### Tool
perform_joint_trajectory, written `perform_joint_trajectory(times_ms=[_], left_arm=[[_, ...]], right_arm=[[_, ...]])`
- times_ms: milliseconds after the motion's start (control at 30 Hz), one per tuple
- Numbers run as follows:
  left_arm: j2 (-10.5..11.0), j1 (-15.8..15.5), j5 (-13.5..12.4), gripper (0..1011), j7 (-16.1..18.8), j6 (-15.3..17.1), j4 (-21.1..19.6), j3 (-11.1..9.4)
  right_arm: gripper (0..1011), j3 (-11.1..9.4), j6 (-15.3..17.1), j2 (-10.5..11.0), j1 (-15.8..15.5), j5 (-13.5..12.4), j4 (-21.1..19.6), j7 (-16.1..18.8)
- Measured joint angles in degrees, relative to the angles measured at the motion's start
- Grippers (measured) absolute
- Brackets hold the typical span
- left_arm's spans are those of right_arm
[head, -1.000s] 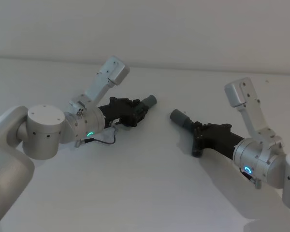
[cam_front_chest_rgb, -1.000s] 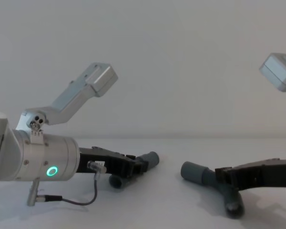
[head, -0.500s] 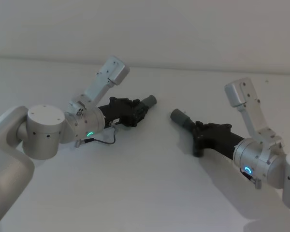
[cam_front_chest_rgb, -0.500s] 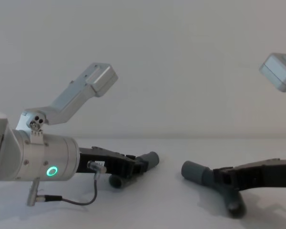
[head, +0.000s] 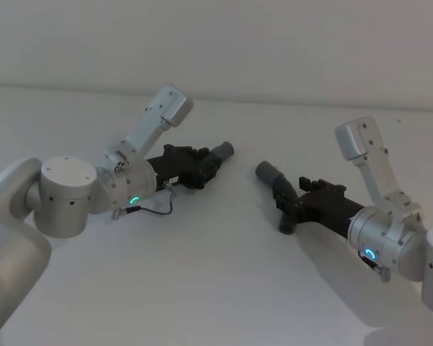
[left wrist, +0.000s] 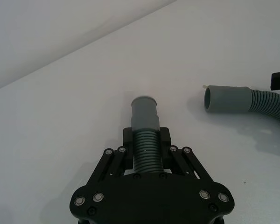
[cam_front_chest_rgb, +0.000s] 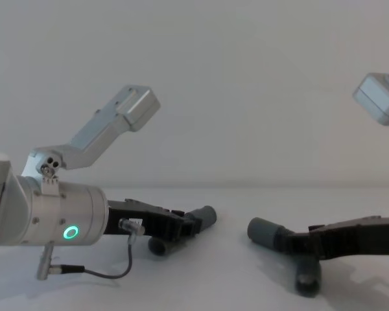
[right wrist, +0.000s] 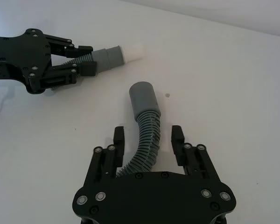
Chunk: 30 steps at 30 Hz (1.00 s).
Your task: Use both hands to pick up one end of the pipe from the table, align the ends, and insert them.
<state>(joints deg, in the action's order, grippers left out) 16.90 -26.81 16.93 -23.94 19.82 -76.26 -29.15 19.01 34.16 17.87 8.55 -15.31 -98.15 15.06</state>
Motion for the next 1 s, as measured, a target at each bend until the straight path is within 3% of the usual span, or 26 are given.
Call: perform_joint_trajectory(times_ms=[267,533,1000], left_arm=[[0.0,0.0,0.0,320,0.0,0.0,0.0,0.0],[0.0,0.0,0.0,320,0.01,0.0,0.0,0.0],[0.0,0.0,0.0,320,0.01,0.0,0.0,0.0]], right_arm=[[823,0.03,-0.03,0.0,0.0,0.1,0.01,0.06],[1002,0.45,-0.07,0.23,0.03,0.73,0.38,0.35],[1000,0.73,0.11,0.3,0.14,1.53,0.89,0.99]])
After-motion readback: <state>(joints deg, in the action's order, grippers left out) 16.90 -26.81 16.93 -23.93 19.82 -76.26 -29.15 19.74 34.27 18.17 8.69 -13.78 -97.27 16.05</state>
